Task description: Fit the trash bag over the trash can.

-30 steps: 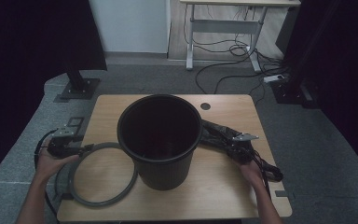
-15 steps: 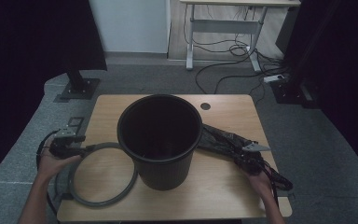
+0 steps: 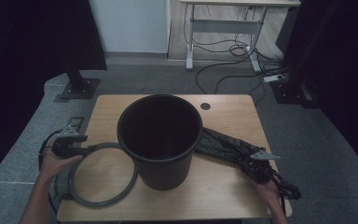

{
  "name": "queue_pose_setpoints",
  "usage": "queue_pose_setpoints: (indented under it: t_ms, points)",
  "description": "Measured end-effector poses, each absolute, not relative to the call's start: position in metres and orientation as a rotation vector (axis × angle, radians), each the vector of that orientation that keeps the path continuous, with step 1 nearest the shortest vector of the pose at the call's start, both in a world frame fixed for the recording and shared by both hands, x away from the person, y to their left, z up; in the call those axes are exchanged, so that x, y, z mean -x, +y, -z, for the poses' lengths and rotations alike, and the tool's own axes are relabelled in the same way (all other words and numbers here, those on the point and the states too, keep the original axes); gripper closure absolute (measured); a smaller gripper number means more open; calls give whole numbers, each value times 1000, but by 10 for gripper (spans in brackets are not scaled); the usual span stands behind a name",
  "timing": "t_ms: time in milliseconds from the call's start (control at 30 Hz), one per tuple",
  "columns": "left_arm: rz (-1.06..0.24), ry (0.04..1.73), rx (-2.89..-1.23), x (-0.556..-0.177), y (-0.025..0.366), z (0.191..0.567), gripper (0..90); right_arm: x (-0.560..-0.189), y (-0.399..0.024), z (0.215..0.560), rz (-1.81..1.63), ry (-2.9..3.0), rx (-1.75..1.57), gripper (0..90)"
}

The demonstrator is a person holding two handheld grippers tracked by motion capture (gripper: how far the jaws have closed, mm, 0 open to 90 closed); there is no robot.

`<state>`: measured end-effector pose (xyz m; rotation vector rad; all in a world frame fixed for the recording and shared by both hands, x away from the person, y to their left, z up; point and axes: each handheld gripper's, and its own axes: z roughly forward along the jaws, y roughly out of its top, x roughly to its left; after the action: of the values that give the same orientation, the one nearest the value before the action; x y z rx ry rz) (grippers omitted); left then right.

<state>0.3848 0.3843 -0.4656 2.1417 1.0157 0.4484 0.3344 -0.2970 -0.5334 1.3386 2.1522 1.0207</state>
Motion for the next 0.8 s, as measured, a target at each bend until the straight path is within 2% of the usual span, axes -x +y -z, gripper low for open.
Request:
queue_pose_setpoints:
  t_ms: [100, 133, 167, 200, 267, 300, 400, 533, 800]
  points:
    - [-449, 1014, -2143, -385, 383, 465, 350, -332, -299, 533, -992, 2163, -1338, 860]
    - [-451, 1013, -2143, -384, 383, 464, 350, -332, -298, 532, -984, 2170, -1340, 806]
    - [-451, 1013, -2143, -384, 383, 464, 350, -332, -298, 532, -984, 2170, -1340, 806]
    - [-451, 1014, -2145, -384, 383, 464, 350, -332, -295, 530, -986, 2155, -1316, 617]
    - [-453, 1016, -2144, -384, 383, 463, 350, -333, -286, 526, -972, 2125, -1292, 422]
    - [-453, 1016, -2144, -384, 383, 463, 352, -333, -286, 526, -972, 2125, -1292, 422]
    - [-454, 1017, -2142, -384, 384, 463, 352, -336, -269, 519, -970, 2140, -1262, 306]
    - [-452, 1020, -2147, -385, 383, 464, 352, -350, -238, 513, -974, 2215, -1186, 242]
    - [-446, 1014, -2152, -388, 378, 465, 353, -386, -212, 523, -988, 2303, -1195, 190]
